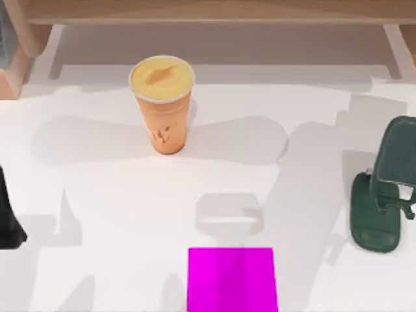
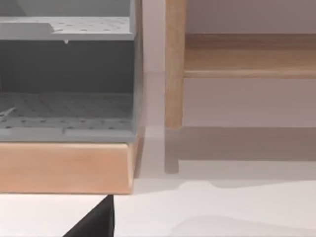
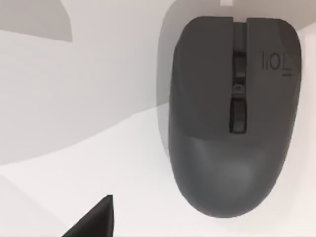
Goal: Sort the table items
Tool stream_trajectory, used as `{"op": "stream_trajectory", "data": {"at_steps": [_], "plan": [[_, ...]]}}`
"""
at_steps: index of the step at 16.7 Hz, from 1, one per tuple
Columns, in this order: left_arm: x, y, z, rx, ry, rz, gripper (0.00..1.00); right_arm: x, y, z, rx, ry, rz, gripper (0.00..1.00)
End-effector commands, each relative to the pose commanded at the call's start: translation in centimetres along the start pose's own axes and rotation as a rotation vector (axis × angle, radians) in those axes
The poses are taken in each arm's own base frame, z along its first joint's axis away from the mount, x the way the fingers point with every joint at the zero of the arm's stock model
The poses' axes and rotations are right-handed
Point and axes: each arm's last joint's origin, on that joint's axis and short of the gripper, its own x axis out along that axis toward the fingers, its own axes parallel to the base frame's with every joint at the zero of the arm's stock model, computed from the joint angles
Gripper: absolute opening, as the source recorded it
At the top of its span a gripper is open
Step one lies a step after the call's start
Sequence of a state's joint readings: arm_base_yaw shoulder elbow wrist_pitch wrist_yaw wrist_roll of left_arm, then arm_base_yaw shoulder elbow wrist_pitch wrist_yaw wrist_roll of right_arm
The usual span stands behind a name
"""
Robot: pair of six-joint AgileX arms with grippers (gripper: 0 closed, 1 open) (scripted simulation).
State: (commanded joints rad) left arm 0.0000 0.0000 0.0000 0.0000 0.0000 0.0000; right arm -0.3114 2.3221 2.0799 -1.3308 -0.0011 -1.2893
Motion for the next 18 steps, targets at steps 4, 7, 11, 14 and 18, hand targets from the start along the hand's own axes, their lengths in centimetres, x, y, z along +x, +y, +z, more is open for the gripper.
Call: {"op": "stream_trajectory", "data": {"at_steps": [4, 7, 11, 14, 18], "plan": [[0.0, 0.0, 0.0, 0.000, 0.000, 0.000, 1.00, 0.1, 0.1, 0.2, -0.003, 0.000, -0.001, 1.00], [0.0, 0.0, 0.0, 0.000, 0.000, 0.000, 1.00, 2.0, -0.1, 0.2, 0.000, 0.000, 0.001, 1.00], [0.0, 0.0, 0.0, 0.000, 0.000, 0.000, 1.00, 6.2, -0.2, 0.1, 0.000, -0.001, -0.002, 1.00], [0.0, 0.0, 0.0, 0.000, 0.000, 0.000, 1.00, 8.7, 0.0, 0.0, 0.000, 0.000, -0.001, 1.00], [0.0, 0.0, 0.0, 0.000, 0.000, 0.000, 1.00, 9.0, 0.0, 0.0, 0.000, 0.000, 0.000, 1.00]]}}
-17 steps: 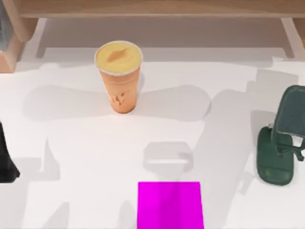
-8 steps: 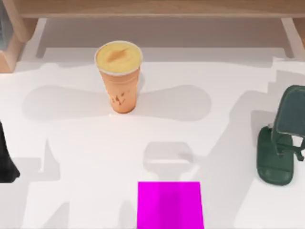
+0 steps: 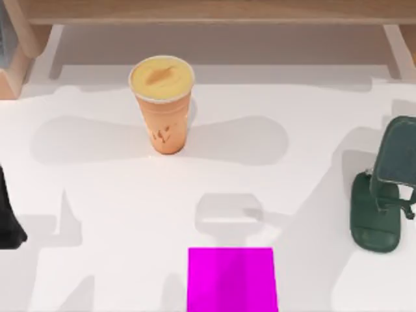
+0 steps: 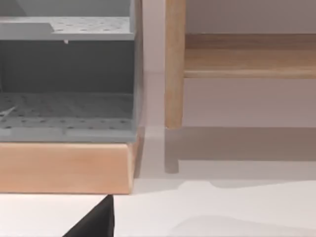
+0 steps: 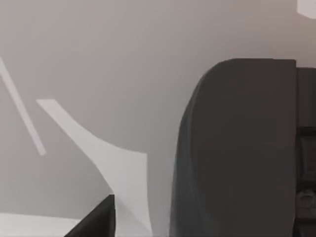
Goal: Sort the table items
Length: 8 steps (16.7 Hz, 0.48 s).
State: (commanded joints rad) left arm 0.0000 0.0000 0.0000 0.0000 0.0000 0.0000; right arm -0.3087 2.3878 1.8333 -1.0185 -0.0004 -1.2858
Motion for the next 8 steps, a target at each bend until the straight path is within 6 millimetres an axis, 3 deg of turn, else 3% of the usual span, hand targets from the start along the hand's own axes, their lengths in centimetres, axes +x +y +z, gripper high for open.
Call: {"op": "stream_trajectory", "data": {"at_steps": [8], "plan": [[0.00, 0.00, 0.00, 0.000, 0.000, 0.000, 1.00, 0.00, 0.00, 0.00, 0.000, 0.000, 0.000, 0.40]]}}
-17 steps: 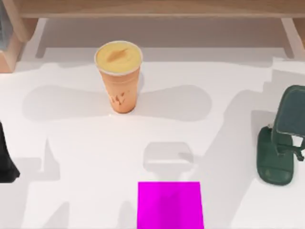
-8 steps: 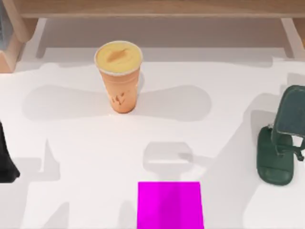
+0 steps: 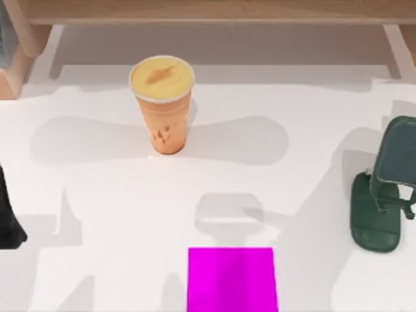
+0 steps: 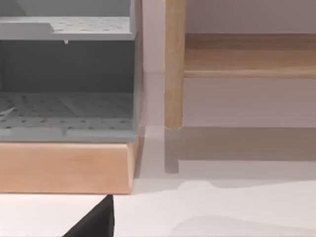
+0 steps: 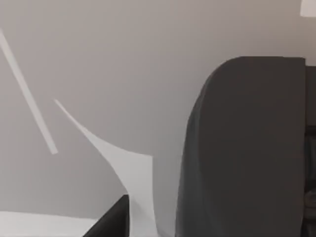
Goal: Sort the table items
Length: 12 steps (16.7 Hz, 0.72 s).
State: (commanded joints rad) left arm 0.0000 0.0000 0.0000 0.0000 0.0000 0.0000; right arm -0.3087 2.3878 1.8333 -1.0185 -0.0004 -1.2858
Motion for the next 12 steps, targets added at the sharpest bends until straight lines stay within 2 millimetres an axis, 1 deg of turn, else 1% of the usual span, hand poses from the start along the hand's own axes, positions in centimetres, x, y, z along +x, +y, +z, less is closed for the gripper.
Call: {"op": "stream_trajectory", "data": {"at_steps": [5, 6, 12], "plan": [[0.00, 0.00, 0.00, 0.000, 0.000, 0.000, 1.00, 0.00, 0.00, 0.00, 0.000, 0.000, 0.000, 0.02], [0.00, 0.00, 0.00, 0.000, 0.000, 0.000, 1.00, 0.00, 0.00, 0.00, 0.000, 0.000, 0.000, 0.00], [0.00, 0.00, 0.00, 0.000, 0.000, 0.000, 1.00, 0.00, 0.00, 0.00, 0.000, 0.000, 0.000, 0.00]]}}
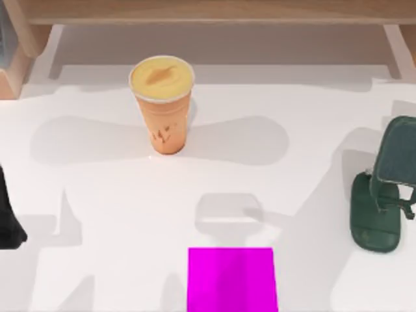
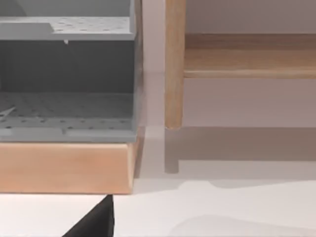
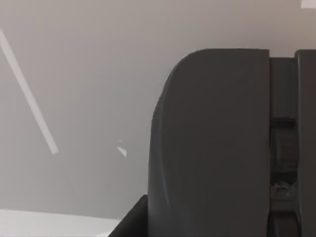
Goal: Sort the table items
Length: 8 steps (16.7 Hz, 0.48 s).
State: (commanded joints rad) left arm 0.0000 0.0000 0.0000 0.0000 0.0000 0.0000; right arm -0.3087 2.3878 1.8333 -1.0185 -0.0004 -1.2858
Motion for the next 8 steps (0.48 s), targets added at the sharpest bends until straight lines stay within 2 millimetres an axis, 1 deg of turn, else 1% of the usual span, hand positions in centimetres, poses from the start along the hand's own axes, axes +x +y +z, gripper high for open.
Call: {"op": "stream_trajectory", "data": {"at_steps": [1, 2, 4, 5, 8], "plan": [[0.0, 0.0, 0.0, 0.000, 0.000, 0.000, 1.00, 0.0, 0.0, 0.0, 0.000, 0.000, 0.000, 0.00], [0.0, 0.0, 0.0, 0.000, 0.000, 0.000, 1.00, -1.1, 0.3, 0.1, 0.007, -0.003, -0.004, 0.00], [0.0, 0.0, 0.0, 0.000, 0.000, 0.000, 1.00, -1.4, 0.2, 0.0, 0.007, -0.003, -0.002, 0.00], [0.0, 0.0, 0.0, 0.000, 0.000, 0.000, 1.00, -2.0, 0.1, 0.0, 0.007, -0.003, -0.003, 0.00], [0.0, 0.0, 0.0, 0.000, 0.000, 0.000, 1.00, -5.0, -0.2, 0.2, 0.003, -0.004, -0.006, 0.00]]}}
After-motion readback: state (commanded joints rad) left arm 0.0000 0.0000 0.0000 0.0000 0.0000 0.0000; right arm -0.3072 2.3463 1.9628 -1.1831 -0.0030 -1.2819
